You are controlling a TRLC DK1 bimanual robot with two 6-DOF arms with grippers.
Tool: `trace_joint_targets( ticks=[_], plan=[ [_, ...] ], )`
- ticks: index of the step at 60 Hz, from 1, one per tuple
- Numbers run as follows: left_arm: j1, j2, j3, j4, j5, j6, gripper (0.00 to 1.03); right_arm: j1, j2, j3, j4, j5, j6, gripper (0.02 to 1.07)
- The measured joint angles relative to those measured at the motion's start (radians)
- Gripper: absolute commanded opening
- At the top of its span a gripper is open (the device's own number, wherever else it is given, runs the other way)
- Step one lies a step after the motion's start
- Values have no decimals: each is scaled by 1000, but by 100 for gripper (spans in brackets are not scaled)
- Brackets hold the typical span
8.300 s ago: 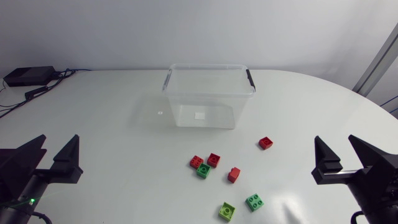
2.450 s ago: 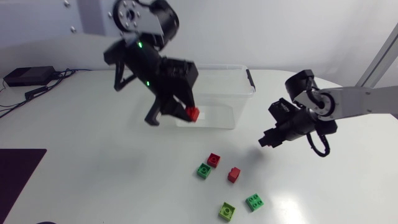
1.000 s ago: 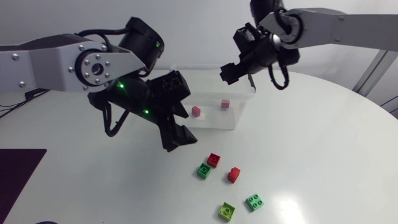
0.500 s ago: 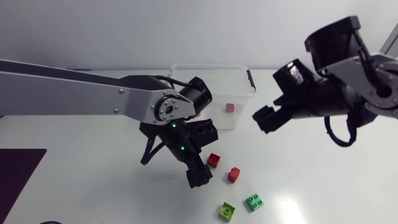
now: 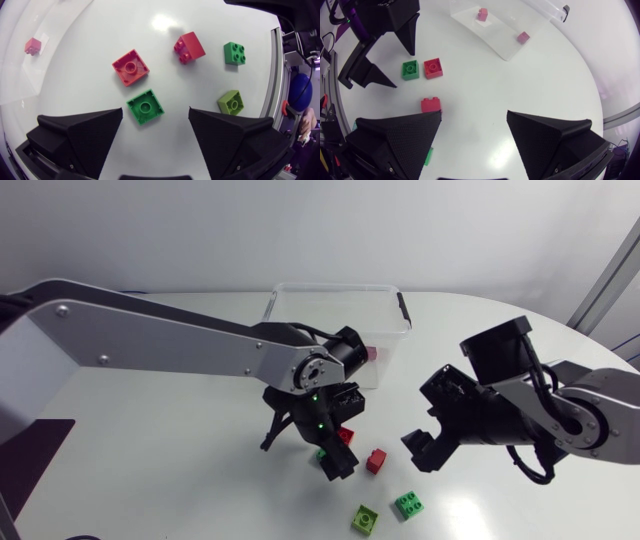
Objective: Place the duplo bricks in the container
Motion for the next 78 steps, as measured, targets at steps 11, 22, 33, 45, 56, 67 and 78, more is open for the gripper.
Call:
trace_joint_targets(
  ticks=[11, 22, 33, 45, 56, 67, 78],
  plan=[
    [-4, 26, 1, 42, -62, -22, 80, 5, -16, -21, 19, -18, -10, 97],
    [-13, 42, 0, 59, -89, -29, 27, 5, -13, -66, 53, -34, -18, 97],
    [-22, 63, -14, 68, -98, -29, 22, 27, 2, -72, 63, -65, -29, 97],
    [-16, 12, -66, 45, -84, -13, 22, 89, 69, -72, 116, -71, -28, 97],
    [29, -169, -84, 1, -79, 32, 22, 117, 174, -71, 165, -70, -24, 97],
    [110, -308, 39, -40, -78, 80, 22, 140, 278, -68, 209, -68, -12, 92],
    [209, -312, 183, 12, -49, 111, 24, 174, 336, -49, 231, -43, -1, 55]
  ],
)
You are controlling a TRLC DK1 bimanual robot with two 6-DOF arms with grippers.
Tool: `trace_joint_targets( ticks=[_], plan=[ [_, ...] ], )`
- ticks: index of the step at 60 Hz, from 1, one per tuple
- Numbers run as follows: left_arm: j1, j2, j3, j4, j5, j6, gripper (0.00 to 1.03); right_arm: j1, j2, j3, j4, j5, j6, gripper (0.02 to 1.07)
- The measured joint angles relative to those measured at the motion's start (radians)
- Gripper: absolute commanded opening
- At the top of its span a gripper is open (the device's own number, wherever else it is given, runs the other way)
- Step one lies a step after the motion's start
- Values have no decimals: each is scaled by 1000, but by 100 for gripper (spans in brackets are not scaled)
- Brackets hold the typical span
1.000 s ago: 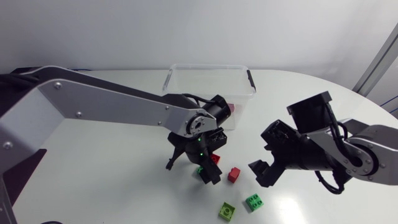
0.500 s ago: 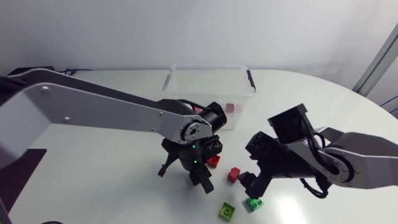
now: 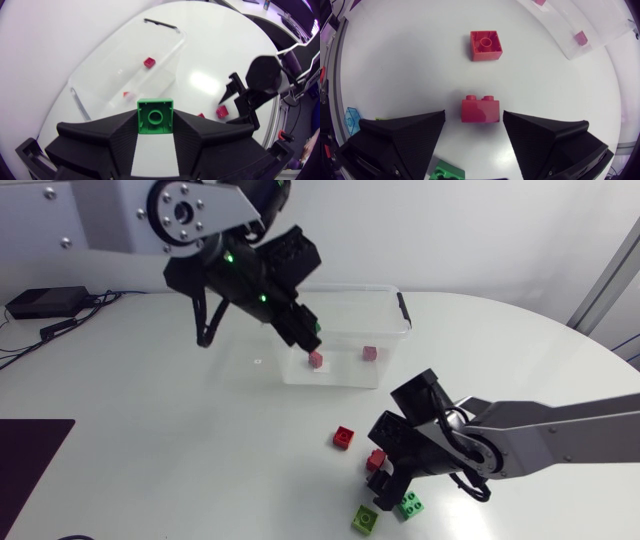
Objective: Place the duplo bricks in the container
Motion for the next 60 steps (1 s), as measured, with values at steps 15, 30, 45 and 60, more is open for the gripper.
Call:
trace_joint_targets(
  ticks=[15, 30, 45, 60],
  plan=[
    [64, 170, 146, 146, 22, 16, 25, 19, -64, 2, -49, 42, 19, 32],
    [74, 427, 317, 170, 23, 23, 94, -28, -294, 103, -268, 49, 22, 32],
    [100, 428, 350, 148, 23, 23, 98, -114, -304, 349, -338, 49, 22, 32],
    [100, 117, 126, 141, 62, 22, 98, -182, -143, 555, -335, 45, 22, 33]
  ],
)
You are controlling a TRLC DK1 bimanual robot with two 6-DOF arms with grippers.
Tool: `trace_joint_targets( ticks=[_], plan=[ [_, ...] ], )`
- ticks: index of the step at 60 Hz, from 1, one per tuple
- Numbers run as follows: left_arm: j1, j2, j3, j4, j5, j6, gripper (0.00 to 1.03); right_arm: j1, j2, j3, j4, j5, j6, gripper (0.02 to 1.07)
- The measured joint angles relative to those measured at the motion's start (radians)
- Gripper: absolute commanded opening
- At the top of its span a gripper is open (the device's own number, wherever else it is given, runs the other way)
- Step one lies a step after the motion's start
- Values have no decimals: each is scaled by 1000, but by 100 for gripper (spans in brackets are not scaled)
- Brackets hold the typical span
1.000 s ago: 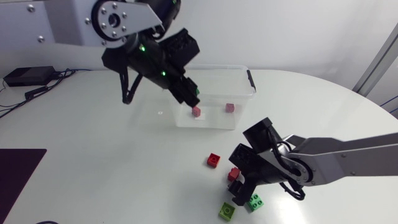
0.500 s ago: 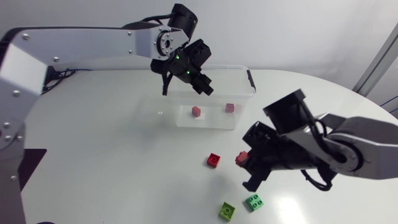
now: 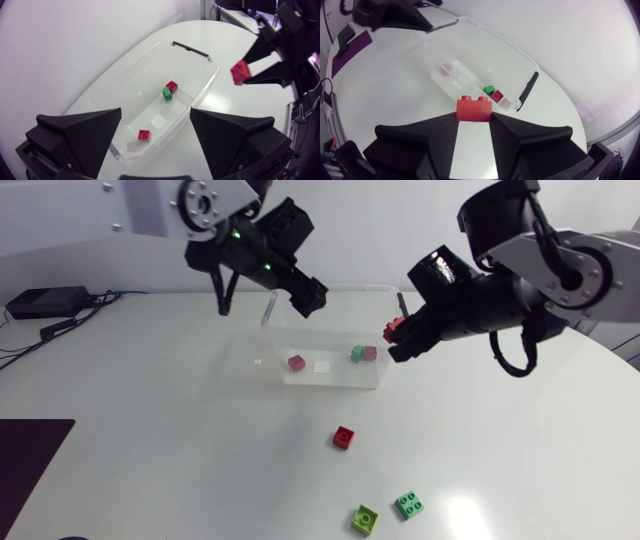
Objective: Place the duplo bricks in the container
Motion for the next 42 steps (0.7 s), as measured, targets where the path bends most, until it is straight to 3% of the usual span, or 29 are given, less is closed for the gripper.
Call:
trace_joint_targets(
  ticks=[19, 22, 26, 30, 31, 33, 42],
  plan=[
    [-20, -251, -311, -16, 45, 1, 98, -22, 268, 222, 65, -11, 34, 33],
    [-37, -250, -368, -14, 49, 2, 98, -25, 303, 248, 72, -11, 38, 40],
    [-63, -249, -441, -3, 53, 4, 98, -32, 348, 285, 72, -11, 46, 64],
    [-91, -245, -487, 10, 59, 4, 98, -43, 383, 315, 72, -11, 50, 95],
    [-99, -243, -496, 12, 61, 4, 98, -46, 389, 320, 72, -11, 50, 98],
    [-114, -238, -505, 13, 66, 4, 98, -51, 397, 327, 72, -11, 53, 102],
    [-166, -206, -510, 36, 71, 3, 98, -84, 366, 323, 72, -15, 60, 102]
  ],
)
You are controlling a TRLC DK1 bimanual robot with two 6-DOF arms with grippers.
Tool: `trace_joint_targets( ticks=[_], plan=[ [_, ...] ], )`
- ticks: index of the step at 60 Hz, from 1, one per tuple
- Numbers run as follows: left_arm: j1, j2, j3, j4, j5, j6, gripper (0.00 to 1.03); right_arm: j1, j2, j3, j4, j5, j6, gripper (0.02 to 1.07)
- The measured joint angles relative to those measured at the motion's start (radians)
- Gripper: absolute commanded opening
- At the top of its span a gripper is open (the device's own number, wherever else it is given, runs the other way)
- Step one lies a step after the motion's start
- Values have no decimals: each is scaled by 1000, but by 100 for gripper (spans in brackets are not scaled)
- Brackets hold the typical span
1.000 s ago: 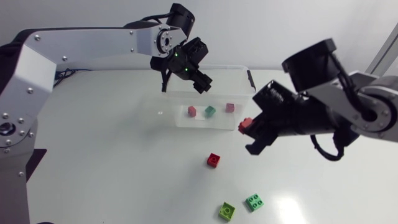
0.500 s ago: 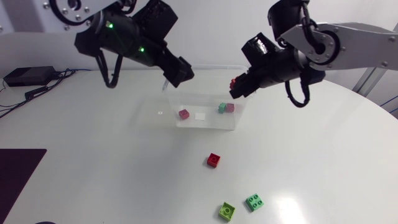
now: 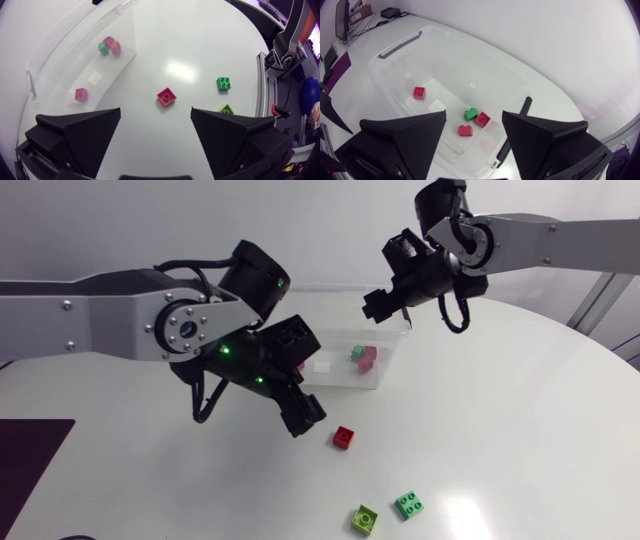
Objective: Place the duplo bricks in the container
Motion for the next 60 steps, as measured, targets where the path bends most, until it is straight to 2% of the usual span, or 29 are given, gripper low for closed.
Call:
trace_joint_targets(
  ticks=[8, 22, 35, 45, 60],
  plan=[
    [-25, 67, 1, 4, 7, -25, 98, -19, -176, -120, -4, -22, 0, 102],
    [-91, 213, 37, 3, 11, -92, 98, -15, -578, -476, -55, -33, -12, 102],
    [-142, 337, 174, -24, -39, -196, 96, -3, -763, -734, -121, -34, -35, 102],
    [-152, 442, 292, -108, -77, -266, 96, 4, -859, -842, -142, -47, -38, 102],
    [-138, 512, 341, -158, -137, -315, 94, -8, -875, -848, -158, -80, -54, 102]
  ],
)
